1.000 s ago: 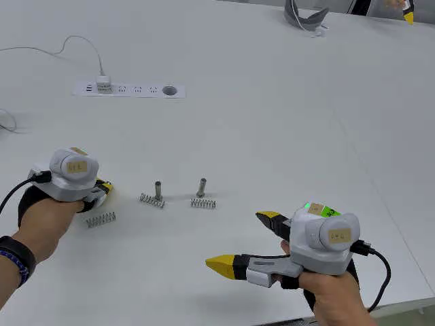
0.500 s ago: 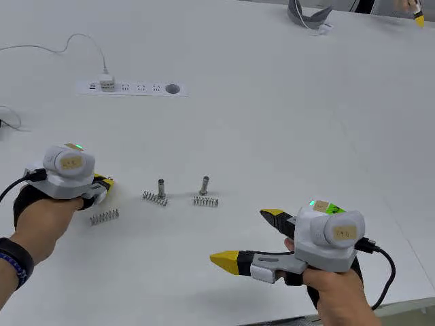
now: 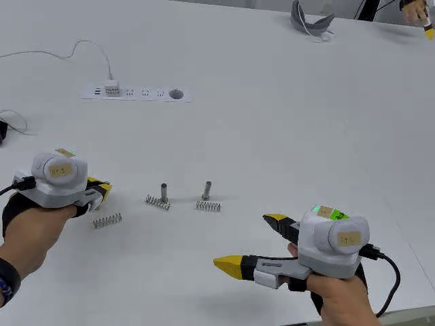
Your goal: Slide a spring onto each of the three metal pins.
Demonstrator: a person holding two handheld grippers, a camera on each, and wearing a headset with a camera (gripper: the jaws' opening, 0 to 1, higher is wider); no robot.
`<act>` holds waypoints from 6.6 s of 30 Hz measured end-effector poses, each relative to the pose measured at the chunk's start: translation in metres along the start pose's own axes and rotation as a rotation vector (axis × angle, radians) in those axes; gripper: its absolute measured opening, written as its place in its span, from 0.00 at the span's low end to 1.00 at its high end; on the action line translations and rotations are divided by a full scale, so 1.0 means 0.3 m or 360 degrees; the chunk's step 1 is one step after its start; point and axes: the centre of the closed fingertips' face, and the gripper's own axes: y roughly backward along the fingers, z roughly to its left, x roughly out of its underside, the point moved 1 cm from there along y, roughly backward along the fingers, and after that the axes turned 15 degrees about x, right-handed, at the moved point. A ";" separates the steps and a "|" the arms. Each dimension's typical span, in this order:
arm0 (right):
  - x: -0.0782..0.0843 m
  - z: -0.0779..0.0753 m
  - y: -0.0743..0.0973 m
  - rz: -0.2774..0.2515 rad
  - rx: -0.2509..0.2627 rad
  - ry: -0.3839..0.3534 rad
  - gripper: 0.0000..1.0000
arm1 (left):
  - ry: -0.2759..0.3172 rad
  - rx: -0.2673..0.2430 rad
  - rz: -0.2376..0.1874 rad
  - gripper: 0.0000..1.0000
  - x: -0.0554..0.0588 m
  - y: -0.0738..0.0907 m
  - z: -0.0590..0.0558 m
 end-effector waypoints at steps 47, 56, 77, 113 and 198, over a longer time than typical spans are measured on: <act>0.017 0.002 0.009 0.0008 0.0011 -0.0003 0.87 | 0.0008 0.0004 -0.0059 0.08 0.009 0.045 -0.024; 0.019 0.004 0.009 0.0010 0.0008 -0.0007 0.87 | 0.0003 0.0017 -0.0058 0.08 0.007 0.042 -0.039; 0.025 0.014 0.002 0.0025 -0.0007 -0.0005 0.86 | 0.0044 0.0096 0.0003 0.23 0.099 0.058 -0.068; 0.003 0.094 -0.052 0.0059 -0.0118 0.0081 0.86 | 0.0212 0.0188 -0.0118 0.64 0.205 0.186 -0.139; 0.069 0.217 -0.013 0.0156 -0.0260 0.0170 0.82 | -0.0026 0.0222 0.0035 0.10 0.213 0.104 -0.136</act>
